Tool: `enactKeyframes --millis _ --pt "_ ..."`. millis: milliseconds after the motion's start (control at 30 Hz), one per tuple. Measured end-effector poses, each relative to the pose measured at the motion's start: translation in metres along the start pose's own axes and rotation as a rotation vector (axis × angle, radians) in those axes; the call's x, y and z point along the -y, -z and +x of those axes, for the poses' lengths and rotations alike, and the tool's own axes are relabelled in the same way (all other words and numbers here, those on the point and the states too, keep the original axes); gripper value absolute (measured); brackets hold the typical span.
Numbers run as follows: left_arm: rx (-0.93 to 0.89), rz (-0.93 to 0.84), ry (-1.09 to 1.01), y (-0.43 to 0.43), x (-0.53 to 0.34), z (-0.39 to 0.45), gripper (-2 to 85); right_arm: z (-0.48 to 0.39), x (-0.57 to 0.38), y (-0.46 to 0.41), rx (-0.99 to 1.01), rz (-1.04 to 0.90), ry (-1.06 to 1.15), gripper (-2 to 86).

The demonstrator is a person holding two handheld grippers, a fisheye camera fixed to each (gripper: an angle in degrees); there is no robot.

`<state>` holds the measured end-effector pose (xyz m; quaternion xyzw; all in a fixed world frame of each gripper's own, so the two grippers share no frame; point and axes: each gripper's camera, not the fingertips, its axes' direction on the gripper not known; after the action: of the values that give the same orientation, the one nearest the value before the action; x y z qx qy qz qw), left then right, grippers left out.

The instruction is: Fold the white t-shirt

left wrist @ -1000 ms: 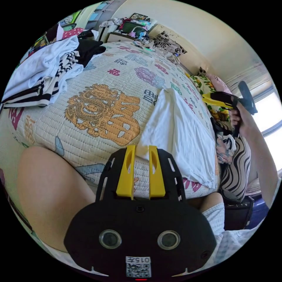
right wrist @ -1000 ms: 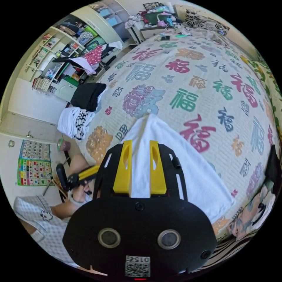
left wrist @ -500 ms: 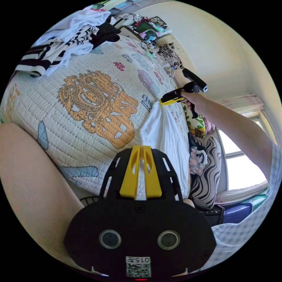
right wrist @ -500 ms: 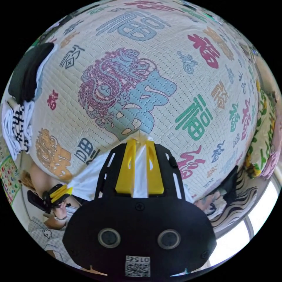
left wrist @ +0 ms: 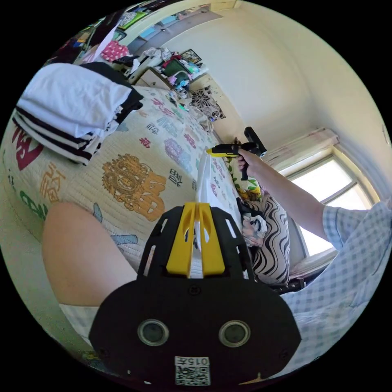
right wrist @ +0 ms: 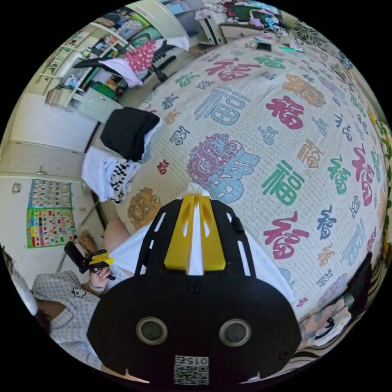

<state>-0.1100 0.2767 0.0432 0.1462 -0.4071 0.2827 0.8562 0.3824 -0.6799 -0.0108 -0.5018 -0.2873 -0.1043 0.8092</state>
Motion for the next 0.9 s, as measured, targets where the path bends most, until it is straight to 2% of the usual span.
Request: enactKeyframes --millis 233,500,700,900 --pt "0.030 -0.141 -0.422 -0.058 -0.045 0.127 -0.5 0.099 -0.129 0.080 0.251 0.186 -0.030 0.5" --pt "-0.094 -0.444 -0.775 -0.220 -0.137 0.252 -0.5 0.234 -0.274 0.103 0.343 0.269 -0.172 0.5" --pt "-0.073 -0.653 -0.940 -0.347 -0.212 0.297 -0.5 0.320 -0.343 0.072 0.359 0.207 -0.288 0.6" --pt "-0.018 -0.763 -1.010 -0.423 -0.249 0.305 0.0 0.367 -0.390 0.048 0.475 0.258 -0.292 0.9"
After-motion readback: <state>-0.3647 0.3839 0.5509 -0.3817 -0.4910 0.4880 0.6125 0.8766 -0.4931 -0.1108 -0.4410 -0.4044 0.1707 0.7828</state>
